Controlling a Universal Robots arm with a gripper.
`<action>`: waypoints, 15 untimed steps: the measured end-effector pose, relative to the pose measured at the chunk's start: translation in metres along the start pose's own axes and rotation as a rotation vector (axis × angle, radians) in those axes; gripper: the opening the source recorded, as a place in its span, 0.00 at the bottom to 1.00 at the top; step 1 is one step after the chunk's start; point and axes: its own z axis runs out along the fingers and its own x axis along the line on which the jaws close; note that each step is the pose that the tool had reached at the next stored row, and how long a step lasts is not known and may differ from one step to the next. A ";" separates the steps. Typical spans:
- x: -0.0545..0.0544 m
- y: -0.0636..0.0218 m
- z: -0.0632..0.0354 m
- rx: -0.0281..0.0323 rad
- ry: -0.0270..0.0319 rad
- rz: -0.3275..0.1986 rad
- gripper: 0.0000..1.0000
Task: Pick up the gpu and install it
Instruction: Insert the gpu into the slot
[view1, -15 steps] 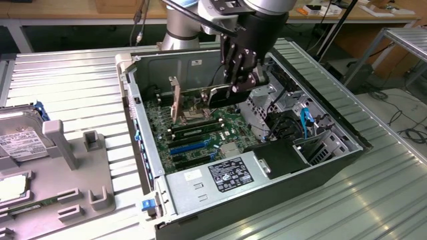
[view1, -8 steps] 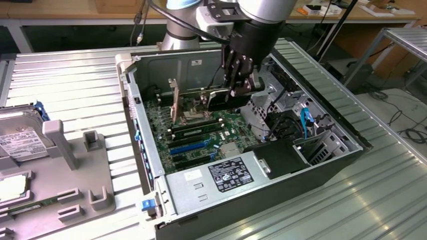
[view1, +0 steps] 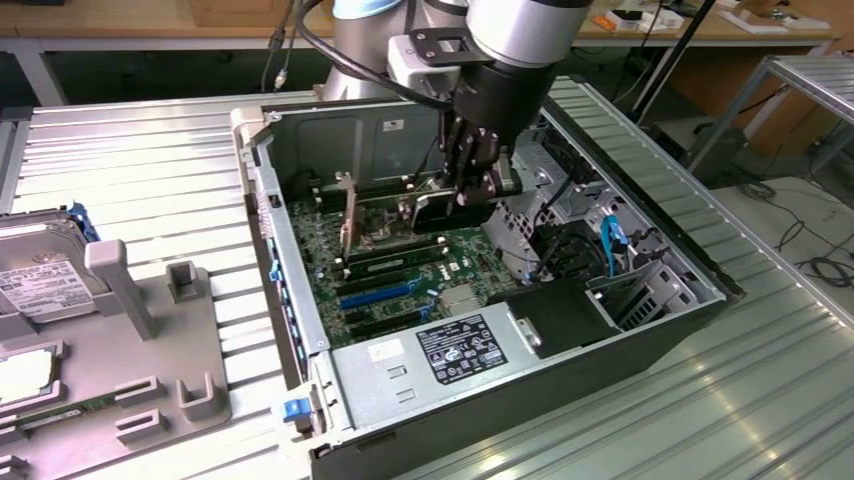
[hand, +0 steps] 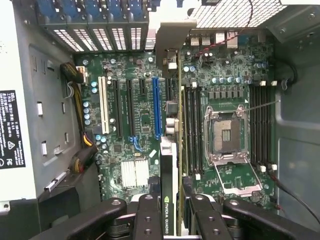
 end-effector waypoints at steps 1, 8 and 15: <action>0.000 0.0000 0.0000 0.0000 0.0001 0.000 0.27; 0.001 -0.0001 0.0119 -0.0290 0.0078 0.003 0.27; 0.003 0.0006 0.0273 -0.0344 0.0084 -0.049 0.27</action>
